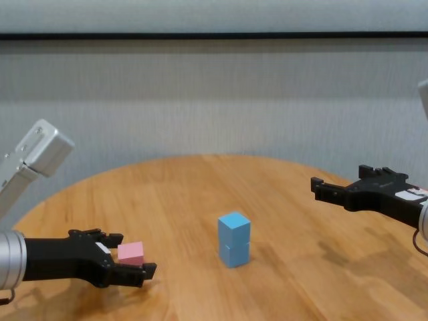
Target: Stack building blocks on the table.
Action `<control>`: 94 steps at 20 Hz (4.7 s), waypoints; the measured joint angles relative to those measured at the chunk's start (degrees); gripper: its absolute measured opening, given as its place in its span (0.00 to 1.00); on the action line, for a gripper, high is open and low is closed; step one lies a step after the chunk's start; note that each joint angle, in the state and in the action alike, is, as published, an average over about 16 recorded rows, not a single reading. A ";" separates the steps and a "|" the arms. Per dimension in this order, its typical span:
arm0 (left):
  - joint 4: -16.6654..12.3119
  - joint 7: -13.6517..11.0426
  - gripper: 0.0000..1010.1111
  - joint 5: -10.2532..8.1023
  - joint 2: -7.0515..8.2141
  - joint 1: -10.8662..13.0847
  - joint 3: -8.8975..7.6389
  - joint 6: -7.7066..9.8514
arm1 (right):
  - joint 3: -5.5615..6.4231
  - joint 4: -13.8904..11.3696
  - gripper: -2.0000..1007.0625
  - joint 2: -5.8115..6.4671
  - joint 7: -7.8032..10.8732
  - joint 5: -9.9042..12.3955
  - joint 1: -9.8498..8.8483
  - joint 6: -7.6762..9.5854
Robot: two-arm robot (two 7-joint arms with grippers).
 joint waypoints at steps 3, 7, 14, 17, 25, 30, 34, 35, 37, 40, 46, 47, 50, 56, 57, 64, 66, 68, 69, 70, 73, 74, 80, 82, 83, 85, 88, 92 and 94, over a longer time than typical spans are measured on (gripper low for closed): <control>0.14 -0.07 0.99 -0.04 -0.10 -0.06 0.09 0.01 | 0.00 0.00 1.00 0.00 0.00 0.00 0.00 0.00; 0.30 -0.14 0.98 -0.10 -0.22 -0.14 0.17 0.04 | 0.00 0.00 1.00 0.00 0.00 0.00 0.00 0.00; 0.42 -0.13 0.88 -0.21 -0.28 -0.23 0.18 0.11 | 0.00 0.00 1.00 0.00 0.00 0.00 0.00 0.00; 0.43 -0.10 0.81 -0.25 -0.27 -0.26 0.16 0.13 | 0.00 0.00 1.00 0.00 0.00 0.00 0.00 0.00; 0.29 0.02 0.61 -0.26 -0.16 -0.30 0.10 0.18 | 0.00 0.00 1.00 0.00 0.00 0.00 0.00 0.00; 0.06 0.13 0.54 -0.27 -0.06 -0.25 0.05 0.26 | 0.00 0.00 1.00 0.00 0.00 0.00 0.00 0.00; -0.35 0.29 0.52 -0.31 0.10 -0.14 -0.07 0.41 | 0.00 0.00 1.00 0.00 0.00 0.00 0.00 0.00; -0.55 0.35 0.52 -0.34 0.18 -0.09 -0.13 0.49 | 0.00 0.00 1.00 0.00 0.00 0.00 0.00 0.00; -1.15 0.49 0.52 -0.44 0.40 0.03 -0.31 0.71 | 0.00 0.00 1.00 0.00 0.00 0.00 0.00 0.00; -2.48 0.80 0.52 -0.64 0.88 0.23 -0.69 1.14 | 0.00 0.00 1.00 0.00 0.00 0.00 0.00 0.00; -7.03 1.74 0.52 -0.98 2.35 0.64 -1.54 2.80 | 0.00 0.00 1.00 0.00 0.00 0.00 0.00 0.00; -8.03 1.98 0.52 -0.98 2.65 0.69 -1.64 3.34 | 0.00 0.00 1.00 0.00 0.00 0.00 0.00 0.00; -11.03 2.85 0.52 -0.87 3.50 0.78 -1.85 5.39 | 0.00 0.00 1.00 0.00 0.00 0.00 0.00 0.00; -16.41 4.84 0.52 -0.04 4.60 0.75 -1.68 10.10 | 0.00 0.00 1.00 0.00 0.00 0.00 0.00 0.00; -17.18 5.19 0.52 0.17 4.68 0.73 -1.58 10.94 | 0.00 0.00 1.00 0.00 0.00 0.00 0.00 0.00; -20.79 7.25 0.52 1.90 4.50 0.40 -0.64 15.92 | 0.00 0.00 1.00 0.00 0.00 0.00 0.00 0.00; -21.40 7.60 0.52 2.42 4.24 0.27 -0.33 16.75 | 0.00 0.00 1.00 0.00 0.00 0.00 0.00 0.00; -21.87 7.90 0.52 2.93 3.92 0.13 -0.02 17.49 | 0.00 0.00 1.00 0.00 0.00 0.00 0.00 0.00; -22.02 8.03 0.52 3.17 3.74 0.04 0.13 17.84 | 0.00 0.00 1.00 0.00 0.00 0.00 0.00 0.00; -22.15 8.16 0.52 3.41 3.55 -0.05 0.28 18.17 | 0.00 0.00 1.00 0.00 0.00 0.00 0.00 0.00; -22.36 8.43 0.52 4.10 2.92 -0.35 0.69 19.03 | 0.00 0.00 1.00 0.00 0.00 0.00 0.00 0.00; -22.39 8.49 0.52 4.32 2.70 -0.45 0.83 19.28 | 0.00 0.00 1.00 0.00 0.00 0.00 0.00 0.00; -22.26 8.70 0.52 5.22 1.38 -0.96 1.31 20.28 | 0.00 0.00 1.00 0.00 0.00 0.00 0.00 0.00; -22.19 8.67 0.52 5.26 0.97 -1.03 1.32 20.38 | 0.00 0.00 1.00 0.00 0.00 0.00 0.00 0.00; -22.15 8.64 0.52 5.19 0.77 -1.03 1.27 20.37 | 0.00 0.00 1.00 0.00 0.00 0.00 0.00 0.00; -22.09 8.58 0.52 4.95 0.38 -0.98 1.13 20.25 | 0.00 0.00 1.00 0.00 0.00 0.00 0.00 0.00; -22.01 8.43 0.52 4.28 -0.14 -0.83 0.81 19.84 | 0.00 0.00 1.00 0.00 0.00 0.00 0.00 0.00; -21.92 8.22 0.52 3.14 -0.72 -0.58 0.42 19.18 | 0.00 0.00 1.00 0.00 0.00 0.00 0.00 0.00; -21.92 8.13 0.52 2.55 -0.99 -0.48 0.35 18.89 | 0.00 0.00 1.00 0.00 0.00 0.00 0.00 0.00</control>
